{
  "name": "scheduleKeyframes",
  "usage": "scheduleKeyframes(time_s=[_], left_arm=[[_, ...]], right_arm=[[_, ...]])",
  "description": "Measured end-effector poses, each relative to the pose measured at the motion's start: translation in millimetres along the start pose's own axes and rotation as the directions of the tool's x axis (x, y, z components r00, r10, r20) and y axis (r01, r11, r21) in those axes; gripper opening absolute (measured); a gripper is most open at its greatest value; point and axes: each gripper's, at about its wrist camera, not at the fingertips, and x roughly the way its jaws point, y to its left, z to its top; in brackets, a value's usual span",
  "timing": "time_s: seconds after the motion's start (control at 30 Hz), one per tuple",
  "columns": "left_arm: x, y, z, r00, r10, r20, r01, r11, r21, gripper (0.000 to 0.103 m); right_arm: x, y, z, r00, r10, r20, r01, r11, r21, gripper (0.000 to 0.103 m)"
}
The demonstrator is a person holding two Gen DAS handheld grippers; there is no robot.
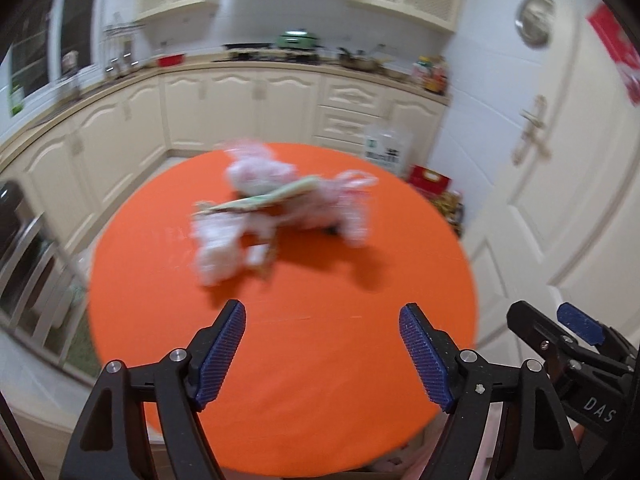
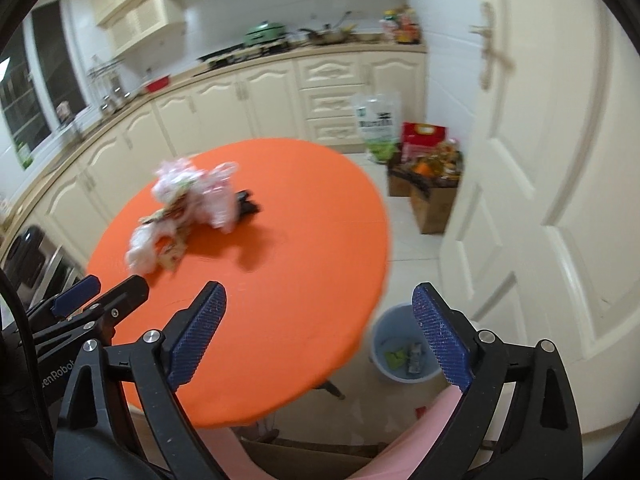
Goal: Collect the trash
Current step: 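Move both tools back over the trash pile on the table, then grasp the white plastic cup with the right tool while the left tool grasps a clear bag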
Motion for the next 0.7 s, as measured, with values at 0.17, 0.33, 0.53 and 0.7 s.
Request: scheduleKeyframes(time_s=[0.17, 0.33, 0.53, 0.7], left_arm=[[-6.2, 42.4, -7.1, 0.998, 0.055, -0.019, -0.056, 0.995, -0.086, 0.075], [-8.1, 89.4, -3.8, 0.994, 0.104, -0.037, -0.108, 0.982, -0.157, 0.075], [1.2, 141.3, 10.5, 0.990, 0.126, -0.071, -0.139, 0.963, -0.232, 0.075], [21.3, 170.5, 21.4, 0.987, 0.122, -0.102, -0.145, 0.956, -0.257, 0.075]], right_arm=[[26.5, 52.6, -0.9, 0.995, 0.070, -0.065, -0.074, 0.995, -0.067, 0.094], [51.3, 103.5, 1.6, 0.990, 0.092, -0.109, -0.107, 0.983, -0.147, 0.092], [89.1, 141.0, 11.2, 0.976, 0.117, -0.185, -0.150, 0.973, -0.175, 0.081], [132.2, 156.9, 20.0, 0.961, 0.111, -0.254, -0.153, 0.977, -0.151, 0.070]])
